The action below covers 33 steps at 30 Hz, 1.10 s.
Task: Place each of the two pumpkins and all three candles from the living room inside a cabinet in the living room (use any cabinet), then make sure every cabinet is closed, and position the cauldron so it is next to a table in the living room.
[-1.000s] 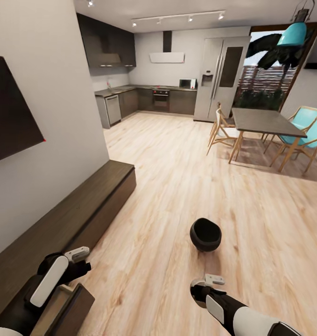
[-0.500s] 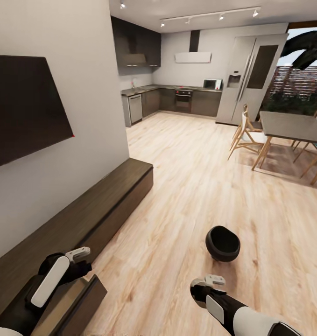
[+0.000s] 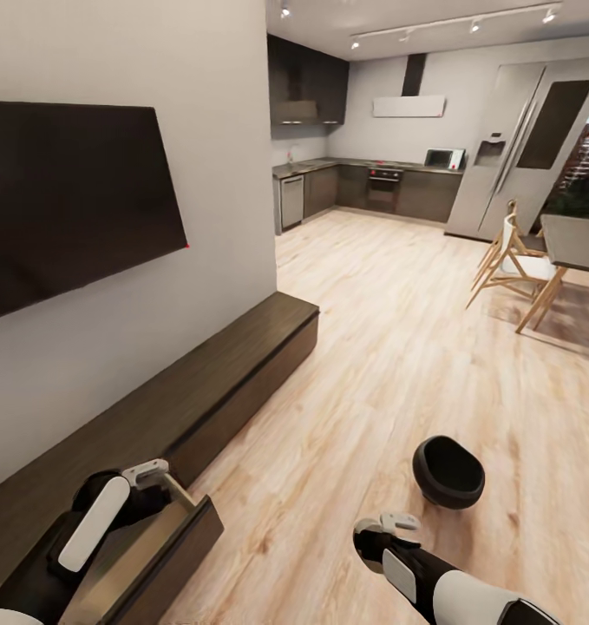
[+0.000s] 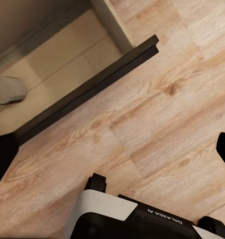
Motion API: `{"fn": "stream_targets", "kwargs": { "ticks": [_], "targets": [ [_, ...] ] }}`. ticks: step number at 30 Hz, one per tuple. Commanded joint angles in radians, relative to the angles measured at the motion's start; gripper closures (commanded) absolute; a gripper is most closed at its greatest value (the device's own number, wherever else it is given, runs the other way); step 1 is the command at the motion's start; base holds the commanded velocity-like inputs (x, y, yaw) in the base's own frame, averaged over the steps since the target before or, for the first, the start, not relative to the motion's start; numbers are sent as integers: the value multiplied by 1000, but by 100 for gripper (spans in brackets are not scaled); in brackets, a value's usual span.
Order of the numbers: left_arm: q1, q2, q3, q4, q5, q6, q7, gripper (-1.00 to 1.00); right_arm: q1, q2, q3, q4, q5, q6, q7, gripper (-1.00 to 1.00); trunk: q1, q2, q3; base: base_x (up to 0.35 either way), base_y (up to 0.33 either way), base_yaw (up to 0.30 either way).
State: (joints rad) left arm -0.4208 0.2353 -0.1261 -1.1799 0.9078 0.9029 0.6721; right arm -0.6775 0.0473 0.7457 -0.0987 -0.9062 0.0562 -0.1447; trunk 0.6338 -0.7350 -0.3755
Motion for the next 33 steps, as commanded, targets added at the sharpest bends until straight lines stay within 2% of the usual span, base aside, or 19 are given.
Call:
{"fn": "stream_targets", "kwargs": {
  "ticks": [1,10,20,25,27,29,31,32,33],
  "targets": [
    [-1,1,-3,-1,10,1,10,-100,-1,0,9,-3,-5,5,-7,100,0,-1,-1,0,0,291],
    [-1,0,-3,-2,10,1,11,-100,-1,0,9,-3,-5,5,-7,100,0,-1,-1,0,0,291],
    [-1,-1,-3,-1,11,1,11,-100,-1,-1,9,-5,-2,2,-8,100,-38,69,30,0,0,291],
    [-1,0,-3,-1,11,2,11,-100,-1,0,4,-7,-13,-39,-16,100,-57,104,46,0,0,287],
    [-1,1,-3,-1,11,2,11,-100,-1,0,2,-8,-17,6,-32,100,-65,118,52,0,0,155],
    [-1,1,-3,-1,11,2,10,-100,-1,1,1,-28,-19,92,-72,100,-73,132,58,0,0,64],
    [-1,1,-3,-1,11,2,10,-100,-1,-4,-8,-118,-22,193,-140,100,-80,146,65,0,0,26],
    [-1,1,-3,-1,11,2,9,-100,-1,-7,-50,-239,-37,287,-211,100,-84,153,68,0,0,10],
    [-1,1,-3,-1,11,2,9,-100,-1,-10,-131,-382,-66,394,-296,100,-88,160,71,0,0,5]
  ]
}}
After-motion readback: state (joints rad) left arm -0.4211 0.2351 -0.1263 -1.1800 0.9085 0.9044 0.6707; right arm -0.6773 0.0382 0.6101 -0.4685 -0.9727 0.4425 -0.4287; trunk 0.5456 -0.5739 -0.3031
